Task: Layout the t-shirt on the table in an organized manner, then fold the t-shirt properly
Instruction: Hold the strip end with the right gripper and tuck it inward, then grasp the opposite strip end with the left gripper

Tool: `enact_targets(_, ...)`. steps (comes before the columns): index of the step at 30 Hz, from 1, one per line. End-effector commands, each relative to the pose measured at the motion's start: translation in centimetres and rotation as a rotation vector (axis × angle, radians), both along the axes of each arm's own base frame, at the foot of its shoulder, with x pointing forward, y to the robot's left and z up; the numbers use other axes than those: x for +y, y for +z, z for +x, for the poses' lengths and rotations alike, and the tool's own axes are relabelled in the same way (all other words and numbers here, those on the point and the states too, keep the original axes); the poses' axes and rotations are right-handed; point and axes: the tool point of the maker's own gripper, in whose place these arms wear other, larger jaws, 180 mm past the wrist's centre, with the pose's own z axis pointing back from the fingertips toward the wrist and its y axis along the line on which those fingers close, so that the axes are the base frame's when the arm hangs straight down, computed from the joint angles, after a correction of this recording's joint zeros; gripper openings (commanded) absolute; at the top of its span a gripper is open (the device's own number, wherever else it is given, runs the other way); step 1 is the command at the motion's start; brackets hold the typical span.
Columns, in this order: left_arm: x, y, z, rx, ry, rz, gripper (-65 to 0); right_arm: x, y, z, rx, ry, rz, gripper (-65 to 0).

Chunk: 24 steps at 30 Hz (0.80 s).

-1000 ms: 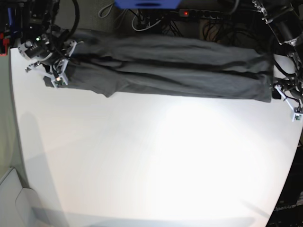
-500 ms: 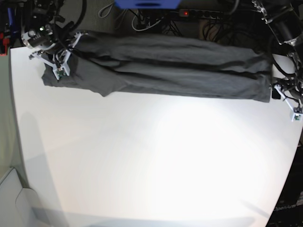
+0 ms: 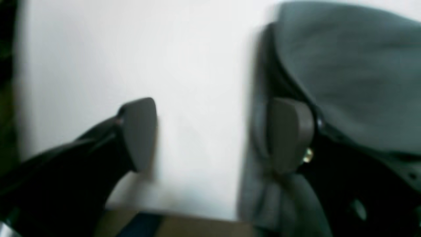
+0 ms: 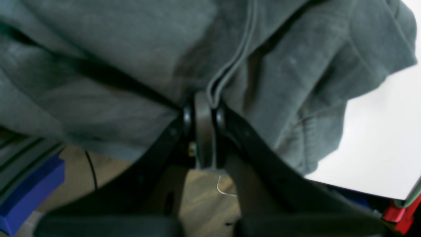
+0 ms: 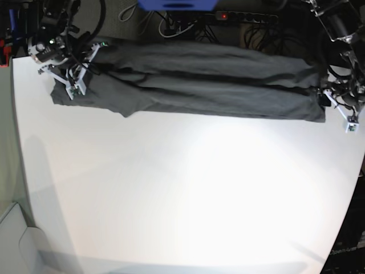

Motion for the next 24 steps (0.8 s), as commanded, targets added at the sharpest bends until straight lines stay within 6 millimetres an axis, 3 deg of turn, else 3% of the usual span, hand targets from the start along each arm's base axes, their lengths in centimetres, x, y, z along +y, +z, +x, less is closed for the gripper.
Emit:
enact_targets(1, 2.1, 2.0, 0.3, -0.049, 0.040, 0.029, -13.6, 0.0, 0.1, 0.2, -0.013, 0.001, 0.002, -65.0)
enact_targets(12, 4.2, 2.9, -2.2, -0.006, 0.122, -0.037, -13.6, 1.8, 0.2, 0.9, -0.050, 0.051, 0.035, -65.0)
enact_targets(24, 3.8, 5.4, -2.3, -0.111, 0.176, -0.188, -13.6, 3.4, 0.2, 1.5, -0.057, 0.098, 0.052, -65.0)
